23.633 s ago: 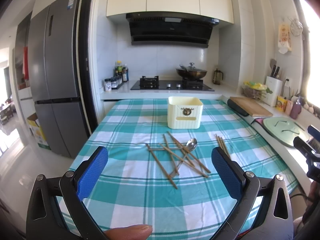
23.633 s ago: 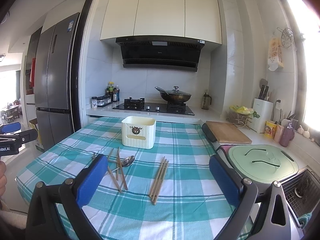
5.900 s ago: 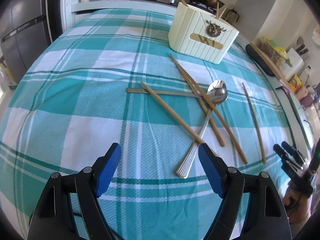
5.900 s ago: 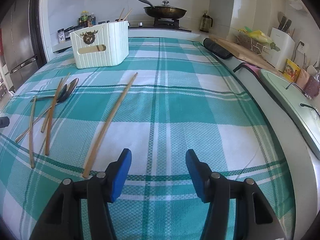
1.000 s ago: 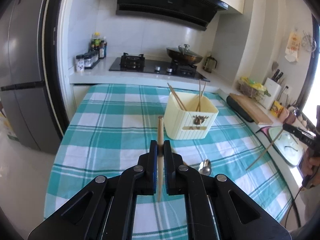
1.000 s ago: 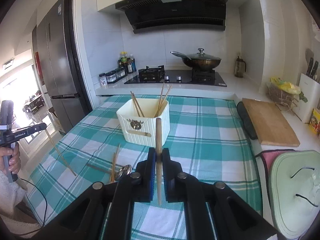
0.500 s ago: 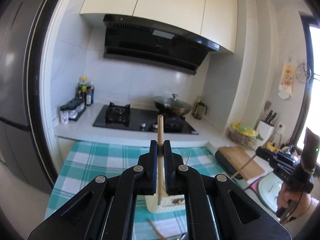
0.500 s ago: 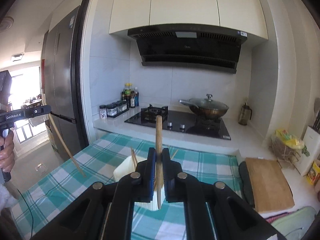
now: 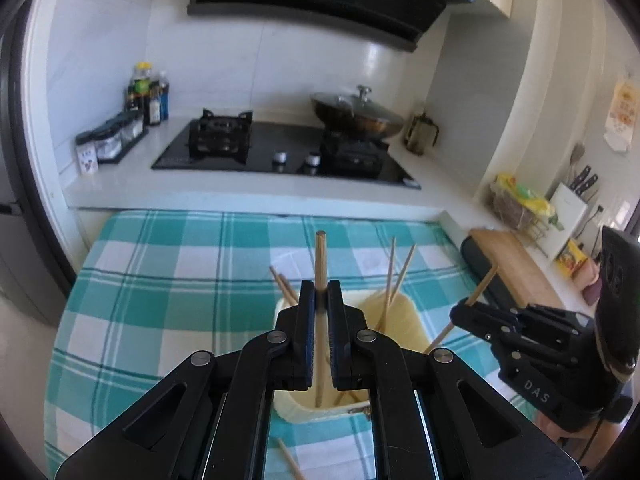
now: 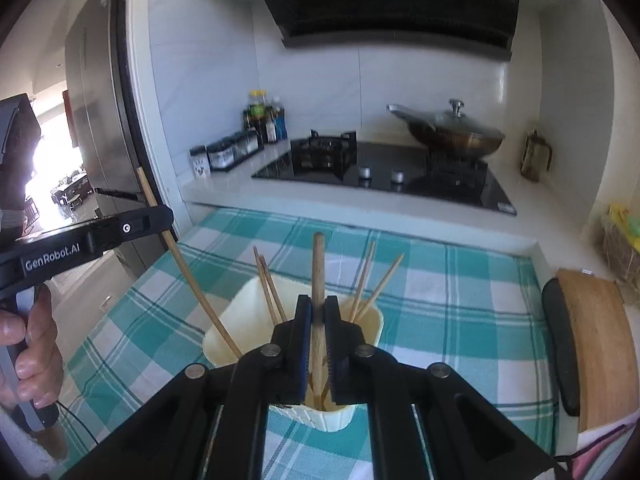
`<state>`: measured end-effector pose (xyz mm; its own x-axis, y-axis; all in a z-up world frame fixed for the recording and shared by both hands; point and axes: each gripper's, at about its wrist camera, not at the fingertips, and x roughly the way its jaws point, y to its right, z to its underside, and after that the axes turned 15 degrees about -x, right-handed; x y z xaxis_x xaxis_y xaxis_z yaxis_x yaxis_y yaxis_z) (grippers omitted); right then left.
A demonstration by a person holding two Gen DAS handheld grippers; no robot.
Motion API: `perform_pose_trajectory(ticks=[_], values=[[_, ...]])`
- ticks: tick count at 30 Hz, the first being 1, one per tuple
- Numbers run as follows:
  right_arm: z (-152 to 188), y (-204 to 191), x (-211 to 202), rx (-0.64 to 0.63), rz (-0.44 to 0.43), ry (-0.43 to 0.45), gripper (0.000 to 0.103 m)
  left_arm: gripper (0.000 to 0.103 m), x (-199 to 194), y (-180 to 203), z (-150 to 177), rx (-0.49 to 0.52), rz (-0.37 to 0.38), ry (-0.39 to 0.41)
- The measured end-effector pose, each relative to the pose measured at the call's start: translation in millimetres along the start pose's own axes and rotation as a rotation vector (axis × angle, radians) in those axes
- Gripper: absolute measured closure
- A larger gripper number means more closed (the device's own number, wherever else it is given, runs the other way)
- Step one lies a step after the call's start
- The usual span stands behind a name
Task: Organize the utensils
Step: 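Lift the chopsticks upright, lower them into the cream holder, open both tools, then move both tools back to the cloth and grasp a chopstick with the right tool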
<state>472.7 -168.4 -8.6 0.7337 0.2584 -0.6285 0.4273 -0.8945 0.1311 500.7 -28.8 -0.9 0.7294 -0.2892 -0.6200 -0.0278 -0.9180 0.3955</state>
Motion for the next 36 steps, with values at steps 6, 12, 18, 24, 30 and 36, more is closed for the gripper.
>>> perform_pose_trajectory(ticks=[6,12,18,24,30,36], values=[[17,9,34,0.099,-0.092,-0.048,0.068,0.051,11,-10,23,-0.005,-0.015,-0.094],[48,9,-20,0.145,-0.086,0.017,0.052,0.033,-50,-47,76,0.111,-0.076,-0.137],[184,-21,-82,0.070,-0.044,-0.114,0.052,0.028,-112,-120,213,0.134,-0.179,-0.233],[278,-74,-106,0.063,-0.048,-0.222,0.052,0.028,-130,-134,279,0.008,-0.155,-0.250],[241,-140,-64,-0.030,-0.225,-0.243,0.056,0.028,-132,-99,270,0.044,-0.082,-0.216],[231,-164,-14,-0.025,-0.234,-0.300,0.083,0.028,-127,-86,283,0.117,-0.089,-0.251]])
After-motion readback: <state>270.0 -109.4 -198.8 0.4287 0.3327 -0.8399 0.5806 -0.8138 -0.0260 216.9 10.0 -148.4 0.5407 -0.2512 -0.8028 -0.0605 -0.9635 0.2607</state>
